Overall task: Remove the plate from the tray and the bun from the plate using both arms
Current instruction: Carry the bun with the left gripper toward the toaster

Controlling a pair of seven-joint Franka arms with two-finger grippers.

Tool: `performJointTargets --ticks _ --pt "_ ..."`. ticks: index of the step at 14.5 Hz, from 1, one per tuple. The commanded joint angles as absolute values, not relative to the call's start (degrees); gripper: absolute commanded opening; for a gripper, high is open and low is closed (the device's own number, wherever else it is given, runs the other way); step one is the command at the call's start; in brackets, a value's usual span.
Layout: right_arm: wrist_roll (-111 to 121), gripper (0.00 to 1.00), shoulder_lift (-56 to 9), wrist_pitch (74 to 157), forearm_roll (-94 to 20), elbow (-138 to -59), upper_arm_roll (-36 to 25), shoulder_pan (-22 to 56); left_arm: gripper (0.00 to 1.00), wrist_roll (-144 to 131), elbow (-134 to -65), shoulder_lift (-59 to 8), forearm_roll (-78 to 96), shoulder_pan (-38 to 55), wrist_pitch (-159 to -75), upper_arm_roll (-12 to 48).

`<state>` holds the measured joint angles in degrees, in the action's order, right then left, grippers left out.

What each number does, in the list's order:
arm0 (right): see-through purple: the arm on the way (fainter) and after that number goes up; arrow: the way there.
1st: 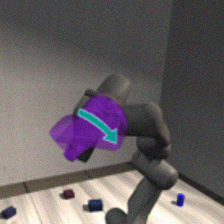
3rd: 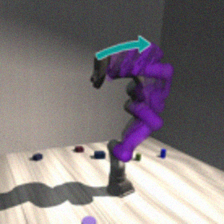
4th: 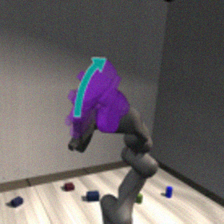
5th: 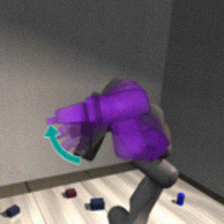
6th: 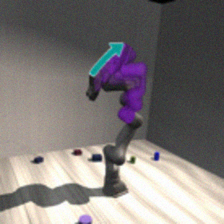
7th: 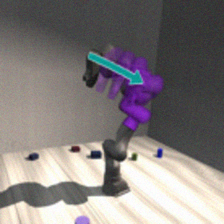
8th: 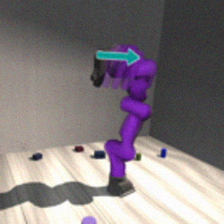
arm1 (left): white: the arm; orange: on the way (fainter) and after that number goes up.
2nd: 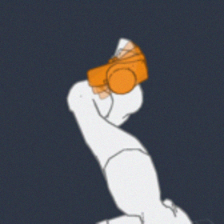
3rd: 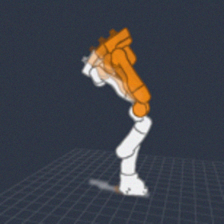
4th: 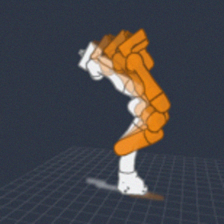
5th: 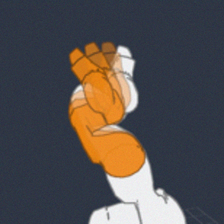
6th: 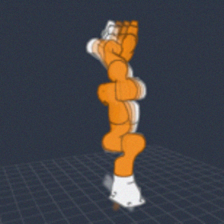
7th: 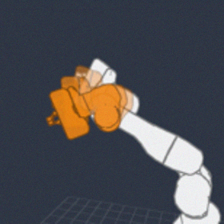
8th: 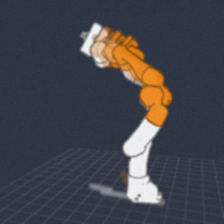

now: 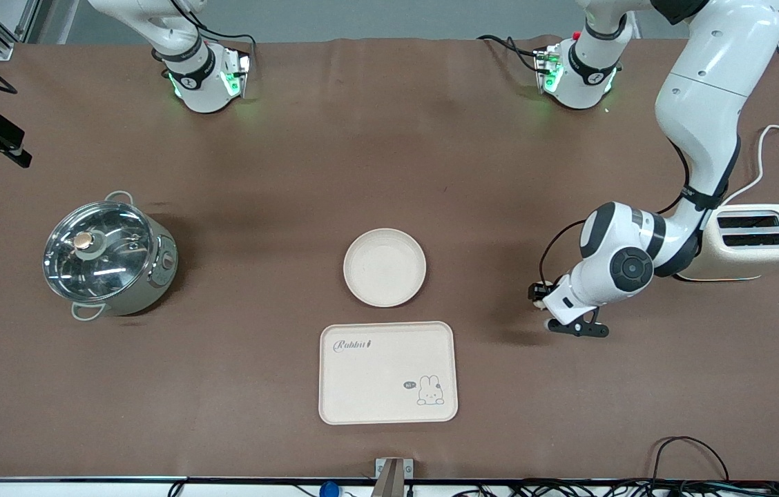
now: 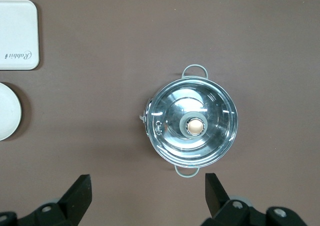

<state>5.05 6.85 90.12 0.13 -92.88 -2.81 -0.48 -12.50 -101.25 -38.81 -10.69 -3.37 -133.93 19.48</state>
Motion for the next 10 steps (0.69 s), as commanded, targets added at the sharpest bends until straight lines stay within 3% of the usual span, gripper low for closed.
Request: performJointTargets --ticks 1,10 --pt "5.01 1.00 6.86 89.65 0.62 -92.37 -2.64 -0.26 1.00 -11.87 -101.87 -37.62 -10.72 -3.78 -134.30 19.86" --pt "5.19 1.00 6.94 88.68 0.62 -92.55 -2.81 0.70 1.00 -11.78 -99.50 -34.47 -10.90 -4.65 -133.42 19.86"
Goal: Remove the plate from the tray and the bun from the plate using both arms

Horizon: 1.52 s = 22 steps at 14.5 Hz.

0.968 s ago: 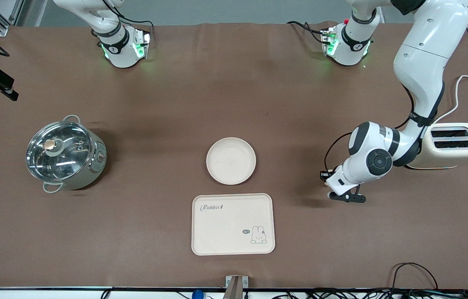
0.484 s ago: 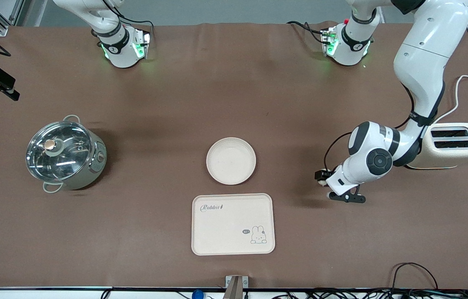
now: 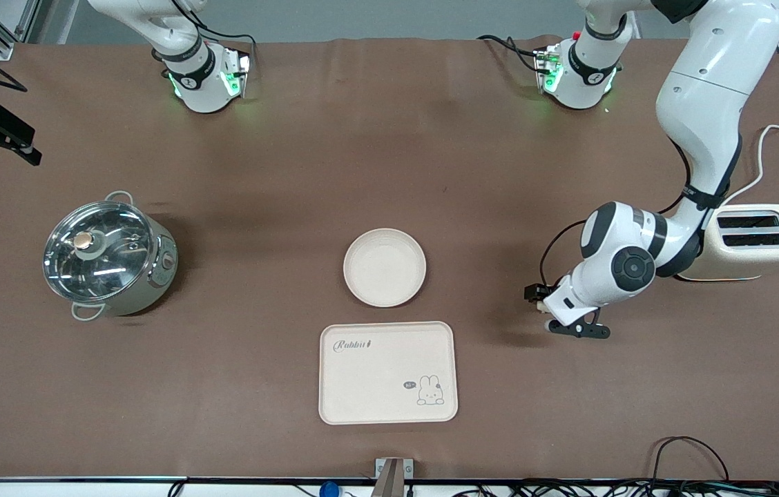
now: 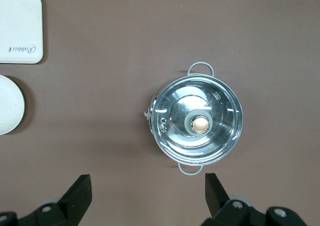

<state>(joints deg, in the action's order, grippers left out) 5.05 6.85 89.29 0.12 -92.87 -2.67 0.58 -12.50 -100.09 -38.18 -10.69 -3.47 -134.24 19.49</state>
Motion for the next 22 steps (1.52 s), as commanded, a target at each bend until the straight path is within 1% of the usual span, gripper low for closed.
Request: performJointTargets --ticks 1,4,8,9,14,16,17,19,22 --pt "5.19 1.00 6.94 88.68 0.62 -92.46 -2.81 0.70 1.00 -10.47 -98.71 -32.80 -10.81 -4.75 -132.20 19.86" --pt "5.19 1.00 6.94 88.59 0.62 -92.55 -2.81 0.79 1.00 -7.39 -93.45 -29.63 -10.72 -6.49 -124.31 20.04" --pt "5.36 1.00 6.94 88.94 0.62 -92.46 -2.81 0.62 1.00 -7.38 -81.86 -24.45 -10.20 -6.94 -105.78 20.30" --pt "5.36 1.00 6.94 89.03 0.62 -92.46 -2.81 0.62 1.00 -7.38 -80.26 -22.95 -10.11 -6.94 -101.99 20.39" --pt "5.45 1.00 6.94 88.68 0.62 -92.55 -2.81 0.79 1.00 -5.73 -79.80 -12.06 -9.15 -7.74 -92.40 19.87" --pt "5.45 1.00 6.94 88.86 0.62 -92.55 -2.81 0.79 1.00 -3.96 -80.24 -7.40 -8.61 -7.38 -89.92 19.25" --pt "5.45 1.00 6.94 88.94 0.62 -92.55 -2.81 0.79 1.00 -3.78 -80.33 -6.51 -8.53 -6.43 -88.69 17.33" --pt "5.45 1.00 6.94 89.03 0.62 -92.55 -2.81 0.79 1.00 -3.34 -81.29 -4.49 -8.35 -0.03 -88.07 10.67" --pt "5.45 1.00 6.94 88.77 0.62 -92.55 -2.81 0.79 1.00 -3.52 -85.07 -2.47 -3.54 5.44 -88.68 3.01"
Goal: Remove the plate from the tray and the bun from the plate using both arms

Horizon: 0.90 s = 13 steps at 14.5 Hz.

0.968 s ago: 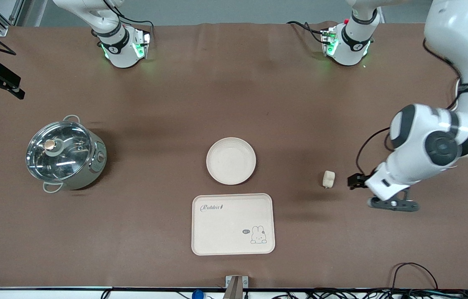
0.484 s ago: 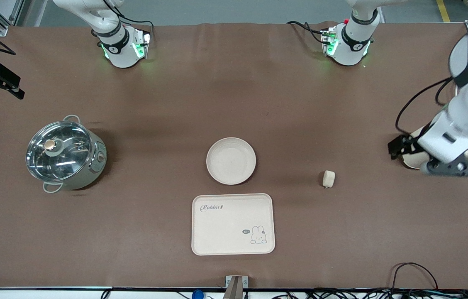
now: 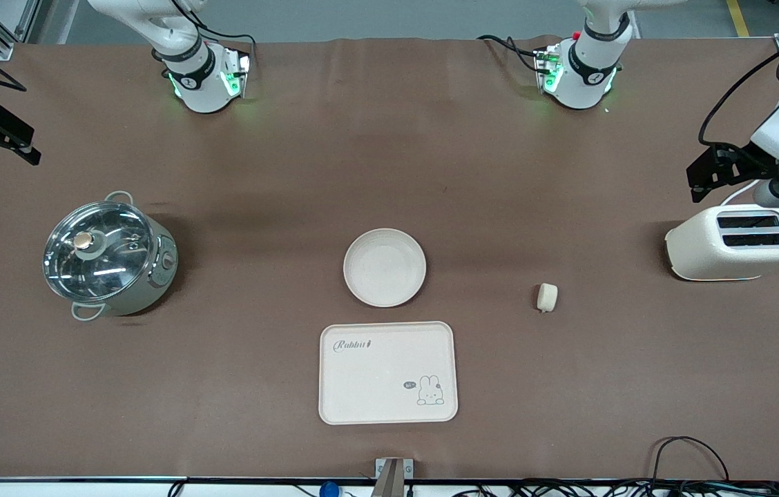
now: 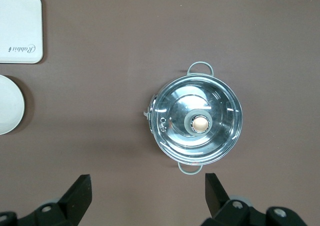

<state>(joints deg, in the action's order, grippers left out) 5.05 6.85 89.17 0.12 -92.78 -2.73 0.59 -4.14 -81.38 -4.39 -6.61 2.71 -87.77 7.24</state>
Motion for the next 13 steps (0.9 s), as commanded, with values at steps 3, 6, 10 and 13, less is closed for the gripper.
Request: performJointTargets --ticks 3,6,10,13 --pt "5.45 1.00 6.94 88.77 0.62 -92.64 -2.81 0.70 1.00 -3.43 -85.61 -2.37 -1.67 5.89 -88.51 0.70" --pt "5.45 1.00 6.94 89.03 0.61 -92.64 -2.81 0.79 1.00 -3.34 -84.38 -2.99 -1.76 5.71 -88.51 0.62" --pt "5.45 1.00 7.03 88.68 0.53 -92.64 -2.81 0.88 1.00 -4.30 -82.44 -3.87 -1.76 5.80 -88.68 0.62" --pt "5.45 1.00 7.03 88.77 0.61 -92.64 -2.81 0.79 1.00 -3.25 -81.13 -4.83 -1.85 5.71 -88.68 0.62"
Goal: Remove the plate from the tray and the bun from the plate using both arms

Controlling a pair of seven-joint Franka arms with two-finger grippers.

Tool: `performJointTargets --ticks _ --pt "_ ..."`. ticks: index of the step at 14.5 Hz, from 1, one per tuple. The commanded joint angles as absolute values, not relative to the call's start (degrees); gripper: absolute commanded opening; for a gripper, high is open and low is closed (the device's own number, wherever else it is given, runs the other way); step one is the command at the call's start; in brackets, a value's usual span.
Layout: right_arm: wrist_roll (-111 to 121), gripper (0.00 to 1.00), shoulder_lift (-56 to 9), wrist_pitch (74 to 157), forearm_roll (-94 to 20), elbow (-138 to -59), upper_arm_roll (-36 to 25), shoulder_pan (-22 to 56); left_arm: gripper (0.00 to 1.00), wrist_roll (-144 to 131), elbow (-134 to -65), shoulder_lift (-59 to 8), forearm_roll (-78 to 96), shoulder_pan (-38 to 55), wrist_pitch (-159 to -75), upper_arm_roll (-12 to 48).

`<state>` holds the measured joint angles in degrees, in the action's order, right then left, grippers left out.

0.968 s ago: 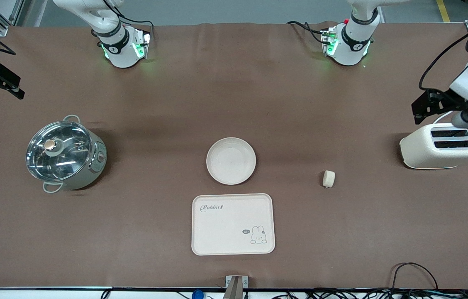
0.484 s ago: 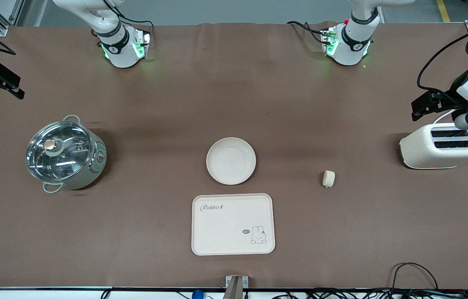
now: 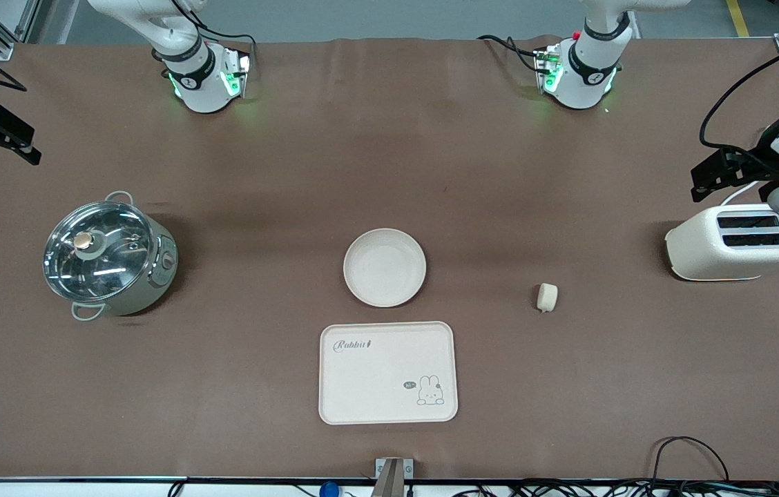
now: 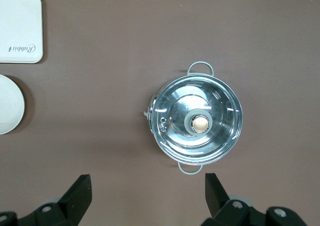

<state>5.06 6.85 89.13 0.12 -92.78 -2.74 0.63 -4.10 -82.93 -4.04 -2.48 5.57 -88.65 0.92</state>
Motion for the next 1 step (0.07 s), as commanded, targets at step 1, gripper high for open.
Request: performJointTargets --ticks 1 --pt "5.45 1.00 7.03 88.86 0.53 -92.64 -2.81 0.79 1.00 -3.43 -81.04 -4.83 -1.93 5.80 -88.68 0.62"
